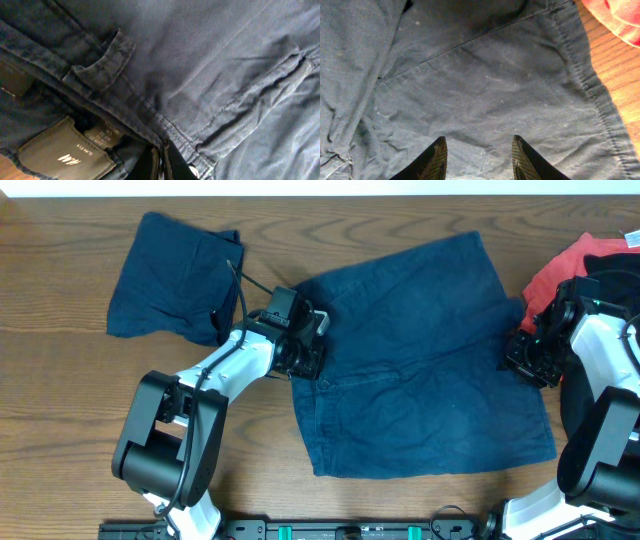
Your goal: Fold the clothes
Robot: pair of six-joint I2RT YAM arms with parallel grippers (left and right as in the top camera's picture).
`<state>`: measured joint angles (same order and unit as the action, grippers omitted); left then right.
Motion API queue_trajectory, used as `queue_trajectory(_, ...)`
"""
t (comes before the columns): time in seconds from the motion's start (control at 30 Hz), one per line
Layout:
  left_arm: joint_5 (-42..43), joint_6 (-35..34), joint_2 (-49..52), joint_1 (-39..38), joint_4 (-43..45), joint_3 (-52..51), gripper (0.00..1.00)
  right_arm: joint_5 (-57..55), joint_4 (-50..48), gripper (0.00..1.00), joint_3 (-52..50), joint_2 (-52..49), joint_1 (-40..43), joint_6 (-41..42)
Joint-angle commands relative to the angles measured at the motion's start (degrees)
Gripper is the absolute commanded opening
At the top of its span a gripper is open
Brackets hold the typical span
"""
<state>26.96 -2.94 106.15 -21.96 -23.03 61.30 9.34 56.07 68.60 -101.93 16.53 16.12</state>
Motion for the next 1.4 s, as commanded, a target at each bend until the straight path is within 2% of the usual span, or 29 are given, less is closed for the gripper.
queue_trajectory(0.0,2.16,0.79,-2.29,0.61,-2.62,1.22,0.06,-0.33,0.07,0.40,-0.22,1.53,-0.07,0.61)
queue_trajectory(0.17,1.05,0.79,-10.14,2.19,-7.21,2.47,0.06,-0.33,0.02,0.41,-0.22,1.53,-0.07,0.61)
queue_trajectory(0.3,-9.40,0.81,-14.51,2.27,-12.50,2.45,0.06,-0.35,0.02,0.41,-0.22,1.53,-0.07,0.66)
queue_trajectory(0.53,-19.02,0.76,-11.67,2.23,-17.38,1.27,0.06,-0.37,-0.83,0.41,-0.22,1.53,-0.07,1.25)
queue_trajectory(0.8,-20.39,0.28,-7.02,2.23,-17.25,0.81,0.06,-1.84,-2.89,0.42,-0.33,1.53,0.00,1.20)
queue_trajectory(1.1,-20.37,0.28,-6.95,2.23,-17.66,0.81,0.06,-1.46,-14.64,0.24,-1.75,1.53,0.11,1.44)
queue_trajectory(1.2,-20.37,0.28,-6.95,2.23,-17.90,0.81,0.06,-1.66,-16.98,0.04,-1.75,1.53,0.11,3.26)
queue_trajectory(1.23,-20.37,0.28,-6.95,2.23,-17.90,0.81,0.06,-2.05,-17.49,0.01,-1.75,1.53,0.11,3.87)
queue_trajectory(1.37,-20.37,0.28,-6.97,2.23,-17.79,0.83,0.06,-3.17,-18.78,0.01,-2.05,1.51,0.11,5.33)
